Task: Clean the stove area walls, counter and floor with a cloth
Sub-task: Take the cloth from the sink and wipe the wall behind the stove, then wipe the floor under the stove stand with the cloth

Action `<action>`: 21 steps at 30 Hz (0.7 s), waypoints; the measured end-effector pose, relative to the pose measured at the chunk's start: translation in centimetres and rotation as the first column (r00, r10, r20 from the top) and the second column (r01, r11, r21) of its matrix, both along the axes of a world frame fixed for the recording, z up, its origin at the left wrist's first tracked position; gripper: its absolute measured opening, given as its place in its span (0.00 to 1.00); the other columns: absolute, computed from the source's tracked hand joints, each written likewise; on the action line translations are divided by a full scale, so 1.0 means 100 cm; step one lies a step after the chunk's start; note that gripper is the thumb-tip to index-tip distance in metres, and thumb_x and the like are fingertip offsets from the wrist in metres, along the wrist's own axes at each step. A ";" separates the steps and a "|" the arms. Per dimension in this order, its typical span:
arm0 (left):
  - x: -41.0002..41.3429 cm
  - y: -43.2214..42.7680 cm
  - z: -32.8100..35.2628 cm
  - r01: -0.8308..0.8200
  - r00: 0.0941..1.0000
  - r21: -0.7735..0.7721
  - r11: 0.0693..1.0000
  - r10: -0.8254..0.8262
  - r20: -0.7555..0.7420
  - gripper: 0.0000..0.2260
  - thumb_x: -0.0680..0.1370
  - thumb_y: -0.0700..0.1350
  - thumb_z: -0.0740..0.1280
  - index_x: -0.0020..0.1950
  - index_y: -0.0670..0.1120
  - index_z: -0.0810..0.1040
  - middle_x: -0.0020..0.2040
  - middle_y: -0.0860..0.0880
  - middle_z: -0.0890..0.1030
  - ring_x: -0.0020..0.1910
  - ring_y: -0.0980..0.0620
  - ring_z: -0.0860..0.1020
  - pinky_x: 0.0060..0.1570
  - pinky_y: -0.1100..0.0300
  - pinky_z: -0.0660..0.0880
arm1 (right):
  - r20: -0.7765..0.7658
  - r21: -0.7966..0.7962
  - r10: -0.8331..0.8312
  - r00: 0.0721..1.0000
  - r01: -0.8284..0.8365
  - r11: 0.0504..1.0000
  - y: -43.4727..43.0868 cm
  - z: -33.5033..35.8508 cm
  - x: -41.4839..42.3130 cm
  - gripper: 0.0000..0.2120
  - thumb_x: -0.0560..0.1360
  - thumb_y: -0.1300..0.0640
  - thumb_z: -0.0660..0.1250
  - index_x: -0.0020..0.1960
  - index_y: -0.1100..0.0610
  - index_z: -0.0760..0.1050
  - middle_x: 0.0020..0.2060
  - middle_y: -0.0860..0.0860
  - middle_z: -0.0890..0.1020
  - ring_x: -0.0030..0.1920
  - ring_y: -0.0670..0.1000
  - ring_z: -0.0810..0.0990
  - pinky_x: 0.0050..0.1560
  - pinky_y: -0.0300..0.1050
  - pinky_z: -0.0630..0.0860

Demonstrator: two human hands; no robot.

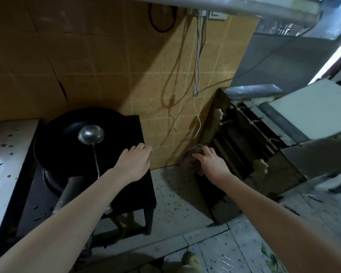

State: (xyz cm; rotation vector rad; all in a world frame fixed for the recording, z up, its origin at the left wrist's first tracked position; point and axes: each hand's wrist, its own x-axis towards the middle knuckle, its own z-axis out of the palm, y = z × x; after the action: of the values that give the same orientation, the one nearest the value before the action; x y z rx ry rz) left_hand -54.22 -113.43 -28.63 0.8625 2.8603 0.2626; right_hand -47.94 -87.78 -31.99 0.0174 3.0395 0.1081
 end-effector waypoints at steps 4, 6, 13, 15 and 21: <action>0.002 0.018 -0.014 0.027 0.999 -0.039 0.999 -0.026 0.028 0.17 0.81 0.46 0.56 0.70 0.49 0.63 0.66 0.47 0.68 0.63 0.45 0.69 0.59 0.51 0.69 | 0.010 -0.016 -0.039 0.999 0.039 0.999 0.028 -0.008 0.013 0.29 0.74 0.62 0.65 0.73 0.51 0.62 0.67 0.56 0.63 0.66 0.60 0.63 0.49 0.51 0.78; 0.002 0.028 -0.019 0.025 0.999 -0.065 0.998 -0.022 0.045 0.18 0.81 0.46 0.56 0.71 0.49 0.62 0.67 0.46 0.68 0.64 0.45 0.69 0.59 0.51 0.69 | -0.003 -0.031 -0.059 0.998 0.059 0.998 0.042 -0.013 0.017 0.28 0.75 0.63 0.64 0.73 0.50 0.62 0.67 0.55 0.63 0.65 0.58 0.64 0.51 0.47 0.77; -0.001 0.070 -0.035 -0.006 0.996 -0.130 0.991 0.018 0.092 0.20 0.81 0.46 0.55 0.73 0.49 0.59 0.65 0.46 0.69 0.63 0.44 0.69 0.59 0.50 0.68 | -0.044 -0.170 -0.109 0.993 0.100 0.980 0.094 -0.029 0.008 0.24 0.78 0.65 0.58 0.71 0.49 0.65 0.67 0.54 0.65 0.63 0.56 0.66 0.57 0.48 0.74; -0.001 0.085 -0.037 -0.031 0.995 -0.117 0.993 0.042 0.088 0.19 0.81 0.46 0.55 0.72 0.48 0.60 0.63 0.46 0.70 0.61 0.45 0.70 0.57 0.51 0.69 | -0.042 -0.194 -0.074 0.996 0.065 0.979 0.109 -0.034 0.002 0.24 0.77 0.65 0.58 0.71 0.50 0.66 0.67 0.54 0.65 0.63 0.56 0.66 0.57 0.49 0.74; 0.001 0.127 -0.049 -0.147 0.978 -0.142 0.979 0.165 0.129 0.22 0.81 0.45 0.56 0.75 0.48 0.56 0.66 0.45 0.69 0.64 0.44 0.69 0.60 0.50 0.68 | 0.033 -0.133 0.063 0.997 -0.058 0.989 0.151 -0.049 -0.019 0.25 0.77 0.65 0.58 0.71 0.49 0.65 0.67 0.54 0.64 0.63 0.57 0.66 0.55 0.48 0.74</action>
State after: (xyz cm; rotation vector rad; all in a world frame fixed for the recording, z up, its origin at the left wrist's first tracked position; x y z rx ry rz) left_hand -54.15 -100.74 -33.49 0.5717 2.7799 0.1422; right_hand -49.83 -72.72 -36.91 -0.0866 3.0036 -0.0876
